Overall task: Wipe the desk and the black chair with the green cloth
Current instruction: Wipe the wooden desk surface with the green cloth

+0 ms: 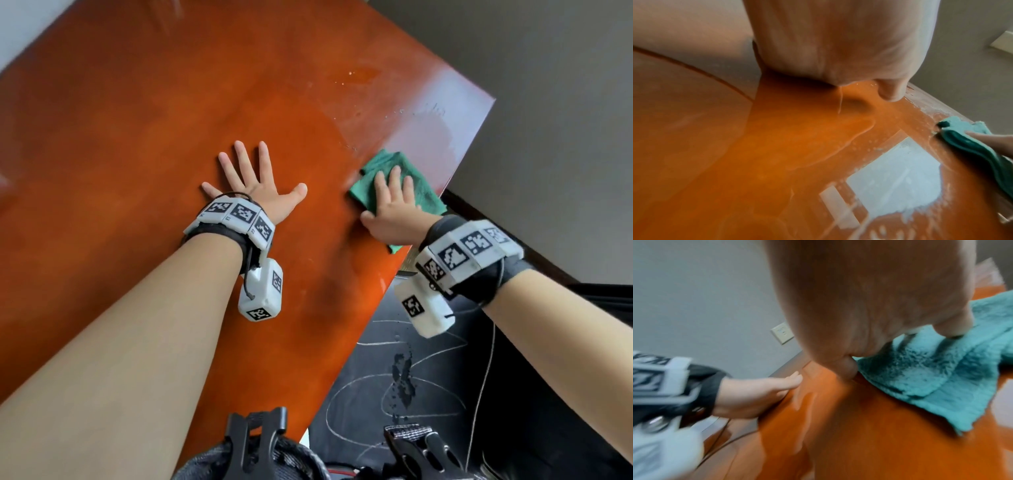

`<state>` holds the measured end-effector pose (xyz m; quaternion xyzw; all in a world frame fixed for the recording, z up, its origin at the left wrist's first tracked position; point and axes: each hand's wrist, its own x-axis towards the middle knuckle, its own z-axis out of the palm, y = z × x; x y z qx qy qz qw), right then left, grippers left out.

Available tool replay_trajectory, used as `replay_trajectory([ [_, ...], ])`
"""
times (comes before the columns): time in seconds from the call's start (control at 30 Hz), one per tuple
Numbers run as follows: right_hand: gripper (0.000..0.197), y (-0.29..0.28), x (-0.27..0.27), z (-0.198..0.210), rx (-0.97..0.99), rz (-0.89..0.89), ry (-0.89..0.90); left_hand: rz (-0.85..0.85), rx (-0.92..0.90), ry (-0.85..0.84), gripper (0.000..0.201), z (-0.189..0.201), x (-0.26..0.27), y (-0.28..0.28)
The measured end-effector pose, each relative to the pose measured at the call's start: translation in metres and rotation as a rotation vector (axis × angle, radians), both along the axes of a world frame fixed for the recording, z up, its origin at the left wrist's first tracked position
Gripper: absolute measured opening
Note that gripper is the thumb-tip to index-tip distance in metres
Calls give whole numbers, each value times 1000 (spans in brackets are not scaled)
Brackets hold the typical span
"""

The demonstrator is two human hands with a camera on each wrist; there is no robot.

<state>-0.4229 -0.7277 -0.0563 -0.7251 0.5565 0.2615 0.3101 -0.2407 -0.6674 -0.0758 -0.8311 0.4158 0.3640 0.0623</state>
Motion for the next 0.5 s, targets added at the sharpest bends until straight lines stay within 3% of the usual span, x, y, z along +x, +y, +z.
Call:
replay_trajectory([
  [0.1,71,16,6,-1,17,123,-33,0,11,-7,89,-1,0,-1],
  [0.3,64,-4,29,-15,-177,368,-66,5,17,-25,88,-4,0,-2],
  [0.5,60,-47,59,-21,-204,122,-92,9,16,-31,88,-3,0,-1],
])
